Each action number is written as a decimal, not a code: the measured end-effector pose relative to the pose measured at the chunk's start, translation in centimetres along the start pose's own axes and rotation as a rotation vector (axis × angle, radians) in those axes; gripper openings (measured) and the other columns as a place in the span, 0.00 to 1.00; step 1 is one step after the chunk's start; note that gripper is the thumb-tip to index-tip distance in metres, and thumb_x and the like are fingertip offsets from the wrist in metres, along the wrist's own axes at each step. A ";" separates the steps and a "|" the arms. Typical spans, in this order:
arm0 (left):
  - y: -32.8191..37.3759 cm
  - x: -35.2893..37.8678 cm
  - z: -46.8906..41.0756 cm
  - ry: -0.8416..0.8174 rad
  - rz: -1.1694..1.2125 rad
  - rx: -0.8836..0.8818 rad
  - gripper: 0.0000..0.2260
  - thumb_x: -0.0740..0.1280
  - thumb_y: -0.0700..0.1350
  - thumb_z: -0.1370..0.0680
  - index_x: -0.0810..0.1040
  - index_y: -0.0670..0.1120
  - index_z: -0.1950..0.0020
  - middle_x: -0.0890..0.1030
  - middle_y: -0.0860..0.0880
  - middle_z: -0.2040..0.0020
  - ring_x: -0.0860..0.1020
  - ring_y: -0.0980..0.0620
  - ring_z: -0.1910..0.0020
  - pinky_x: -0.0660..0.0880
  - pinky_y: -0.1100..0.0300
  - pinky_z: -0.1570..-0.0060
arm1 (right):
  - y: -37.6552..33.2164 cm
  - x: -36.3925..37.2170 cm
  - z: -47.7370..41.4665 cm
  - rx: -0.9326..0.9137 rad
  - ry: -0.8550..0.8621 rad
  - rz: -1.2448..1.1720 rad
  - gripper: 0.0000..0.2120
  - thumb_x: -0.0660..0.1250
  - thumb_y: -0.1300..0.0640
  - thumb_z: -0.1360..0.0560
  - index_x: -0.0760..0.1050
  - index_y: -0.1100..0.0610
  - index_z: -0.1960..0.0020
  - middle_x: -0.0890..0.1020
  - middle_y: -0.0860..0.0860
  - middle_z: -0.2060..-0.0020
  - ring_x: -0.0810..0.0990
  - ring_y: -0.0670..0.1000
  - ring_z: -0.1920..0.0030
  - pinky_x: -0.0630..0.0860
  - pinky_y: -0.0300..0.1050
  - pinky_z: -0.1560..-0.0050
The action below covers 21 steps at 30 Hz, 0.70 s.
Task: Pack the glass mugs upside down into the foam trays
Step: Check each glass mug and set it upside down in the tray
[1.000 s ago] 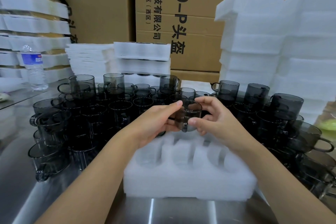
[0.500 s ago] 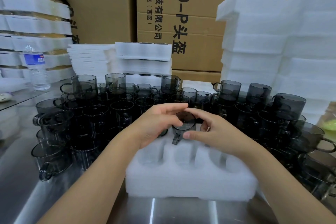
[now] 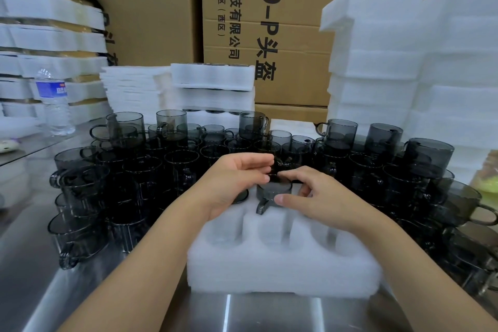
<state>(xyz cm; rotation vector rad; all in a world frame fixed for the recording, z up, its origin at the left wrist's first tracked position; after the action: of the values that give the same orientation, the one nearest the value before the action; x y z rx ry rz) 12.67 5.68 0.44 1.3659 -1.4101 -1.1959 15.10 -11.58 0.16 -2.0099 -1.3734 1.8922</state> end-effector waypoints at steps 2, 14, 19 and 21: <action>0.0 0.0 0.1 -0.025 -0.020 0.009 0.21 0.64 0.26 0.27 0.79 0.50 0.45 0.82 0.52 0.44 0.80 0.60 0.45 0.76 0.69 0.50 | 0.0 0.0 0.1 -0.004 0.013 -0.011 0.26 0.68 0.40 0.30 0.71 0.45 0.34 0.71 0.35 0.43 0.75 0.40 0.56 0.70 0.33 0.57; -0.1 0.1 0.0 -0.042 -0.001 -0.037 0.18 0.63 0.30 0.24 0.80 0.51 0.47 0.84 0.51 0.48 0.81 0.57 0.45 0.74 0.56 0.38 | -0.5 -0.4 0.1 -0.087 0.220 0.011 0.12 0.70 0.52 0.27 0.78 0.47 0.43 0.74 0.39 0.53 0.73 0.40 0.64 0.66 0.27 0.60; -0.1 0.3 -0.2 -0.070 0.021 -0.029 0.16 0.62 0.30 0.24 0.80 0.49 0.46 0.85 0.50 0.49 0.82 0.54 0.46 0.77 0.61 0.44 | -0.5 -2.0 0.0 -0.110 0.497 0.173 0.12 0.67 0.57 0.26 0.78 0.52 0.42 0.72 0.43 0.52 0.71 0.40 0.59 0.63 0.28 0.57; -0.1 0.1 -0.2 -0.076 0.054 -0.017 0.15 0.62 0.31 0.23 0.80 0.49 0.46 0.85 0.50 0.50 0.82 0.54 0.47 0.78 0.63 0.49 | -0.4 -3.1 -0.3 -0.073 0.623 0.245 0.12 0.66 0.59 0.26 0.78 0.55 0.43 0.74 0.47 0.51 0.72 0.46 0.53 0.62 0.33 0.56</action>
<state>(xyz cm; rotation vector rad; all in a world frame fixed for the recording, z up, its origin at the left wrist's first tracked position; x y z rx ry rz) 12.92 5.56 0.34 1.2752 -1.4774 -1.2329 15.56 -13.11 2.83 -2.5841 -1.0710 1.1081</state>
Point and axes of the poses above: each hand's wrist, its own z-axis away from the middle knuckle, its own x-axis out of the palm, y = z × x, the point moved 3 cm from there along -z, towards the middle knuckle
